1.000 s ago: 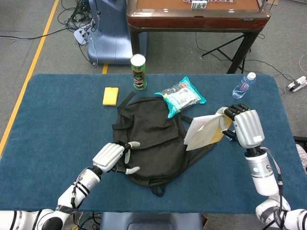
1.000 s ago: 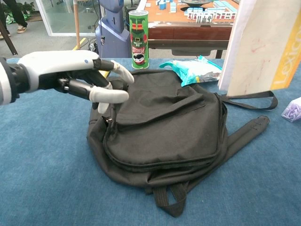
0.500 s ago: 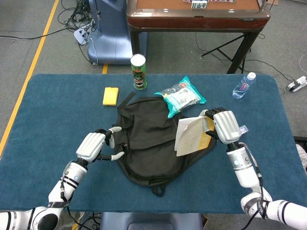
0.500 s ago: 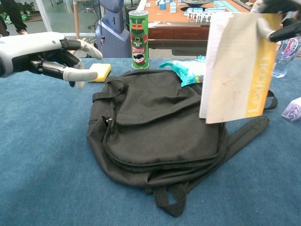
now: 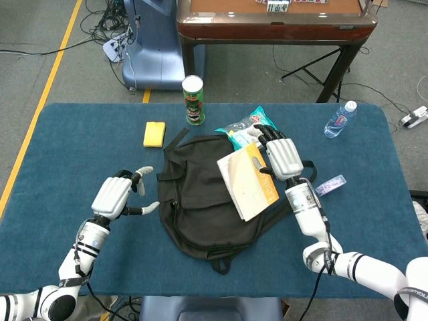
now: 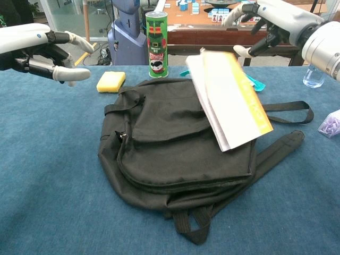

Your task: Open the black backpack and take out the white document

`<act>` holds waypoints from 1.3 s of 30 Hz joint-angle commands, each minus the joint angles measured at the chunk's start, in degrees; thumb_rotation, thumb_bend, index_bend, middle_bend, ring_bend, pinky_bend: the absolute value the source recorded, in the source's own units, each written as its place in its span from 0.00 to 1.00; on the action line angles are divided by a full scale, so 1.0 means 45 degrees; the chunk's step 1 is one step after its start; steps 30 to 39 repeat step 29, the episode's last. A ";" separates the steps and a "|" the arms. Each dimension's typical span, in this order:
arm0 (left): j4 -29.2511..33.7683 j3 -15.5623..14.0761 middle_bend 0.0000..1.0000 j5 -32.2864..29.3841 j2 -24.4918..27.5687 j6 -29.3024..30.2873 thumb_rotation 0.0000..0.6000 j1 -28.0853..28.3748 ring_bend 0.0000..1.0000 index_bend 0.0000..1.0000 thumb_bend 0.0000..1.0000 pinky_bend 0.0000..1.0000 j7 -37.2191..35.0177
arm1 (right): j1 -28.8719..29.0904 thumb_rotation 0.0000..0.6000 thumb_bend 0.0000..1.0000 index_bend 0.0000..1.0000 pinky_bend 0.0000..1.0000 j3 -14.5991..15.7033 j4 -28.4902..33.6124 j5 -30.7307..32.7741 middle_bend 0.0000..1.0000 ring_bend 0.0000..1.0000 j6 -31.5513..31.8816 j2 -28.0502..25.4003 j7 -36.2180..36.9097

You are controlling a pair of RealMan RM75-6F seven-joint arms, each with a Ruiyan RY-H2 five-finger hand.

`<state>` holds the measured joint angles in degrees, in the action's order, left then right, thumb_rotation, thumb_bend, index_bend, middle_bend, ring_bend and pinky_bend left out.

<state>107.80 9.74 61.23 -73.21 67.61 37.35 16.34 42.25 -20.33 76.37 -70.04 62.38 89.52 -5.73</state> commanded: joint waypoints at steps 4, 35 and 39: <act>-0.0227 0.0056 0.53 -0.0077 0.0263 -0.0004 0.49 -0.0225 0.48 0.20 0.20 0.20 -0.0254 | -0.0550 1.00 0.24 0.01 0.07 0.0087 0.0973 -0.0228 0.03 0.00 0.0828 -0.0773 -0.0076; -0.1659 -0.1533 0.52 0.1962 0.1025 0.4002 1.00 -0.4351 0.47 0.40 0.20 0.19 -0.1607 | -0.7452 1.00 0.44 0.55 0.47 0.4466 0.5007 -0.2940 0.47 0.43 0.6320 -0.5967 0.0398; -0.1659 -0.1533 0.52 0.1962 0.1025 0.4002 1.00 -0.4351 0.47 0.40 0.20 0.19 -0.1607 | -0.7452 1.00 0.44 0.55 0.47 0.4466 0.5007 -0.2940 0.47 0.43 0.6320 -0.5967 0.0398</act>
